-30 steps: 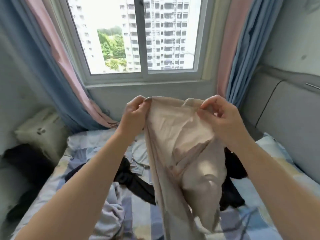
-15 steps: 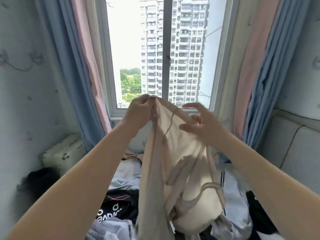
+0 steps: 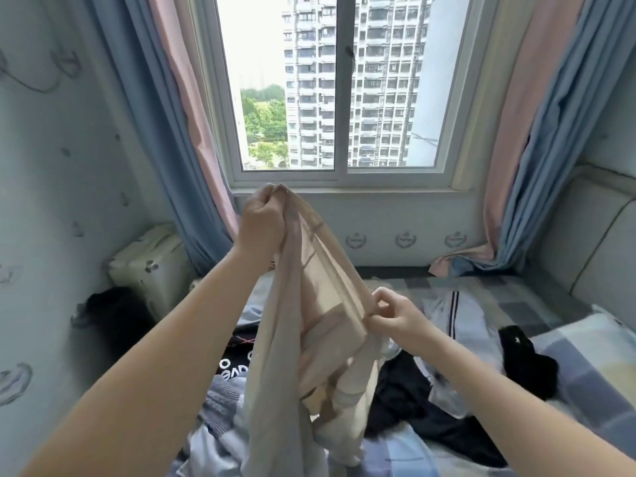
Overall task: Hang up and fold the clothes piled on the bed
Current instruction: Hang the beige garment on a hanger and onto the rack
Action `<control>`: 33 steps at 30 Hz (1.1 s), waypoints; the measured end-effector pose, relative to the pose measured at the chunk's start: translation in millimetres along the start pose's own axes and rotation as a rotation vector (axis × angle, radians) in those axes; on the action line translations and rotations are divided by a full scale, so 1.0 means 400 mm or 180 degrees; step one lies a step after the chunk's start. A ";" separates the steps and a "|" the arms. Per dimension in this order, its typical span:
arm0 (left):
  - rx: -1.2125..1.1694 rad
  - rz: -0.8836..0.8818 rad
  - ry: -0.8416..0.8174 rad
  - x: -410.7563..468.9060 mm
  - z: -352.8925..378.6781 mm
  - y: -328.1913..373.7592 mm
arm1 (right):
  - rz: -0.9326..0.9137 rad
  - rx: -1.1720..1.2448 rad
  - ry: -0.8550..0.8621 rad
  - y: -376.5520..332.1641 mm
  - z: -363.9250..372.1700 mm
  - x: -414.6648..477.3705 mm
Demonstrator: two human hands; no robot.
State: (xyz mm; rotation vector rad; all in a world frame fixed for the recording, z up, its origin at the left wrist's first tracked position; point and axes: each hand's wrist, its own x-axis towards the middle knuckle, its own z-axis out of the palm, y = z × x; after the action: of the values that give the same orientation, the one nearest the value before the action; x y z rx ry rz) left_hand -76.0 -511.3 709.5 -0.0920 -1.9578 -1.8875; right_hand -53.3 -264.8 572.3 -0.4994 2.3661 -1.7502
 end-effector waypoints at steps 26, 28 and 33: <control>0.0354 -0.0243 -0.1293 -0.358 0.101 -0.296 | 0.0094 -0.1125 0.0064 0.068 -0.009 -0.169; 0.0325 -0.0248 -0.1241 -0.374 0.093 -0.299 | 0.0569 -0.0910 -0.0125 0.130 0.025 -0.189; 0.0165 -0.0569 -0.0737 -0.393 0.064 -0.335 | 0.1233 0.0258 0.0069 0.237 0.108 -0.235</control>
State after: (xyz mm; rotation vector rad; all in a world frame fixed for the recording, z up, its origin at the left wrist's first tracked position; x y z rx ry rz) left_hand 16.7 -459.8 530.4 -0.1293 -2.2336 -2.0137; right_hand 31.7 -245.6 462.2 -0.0058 2.2070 -1.6653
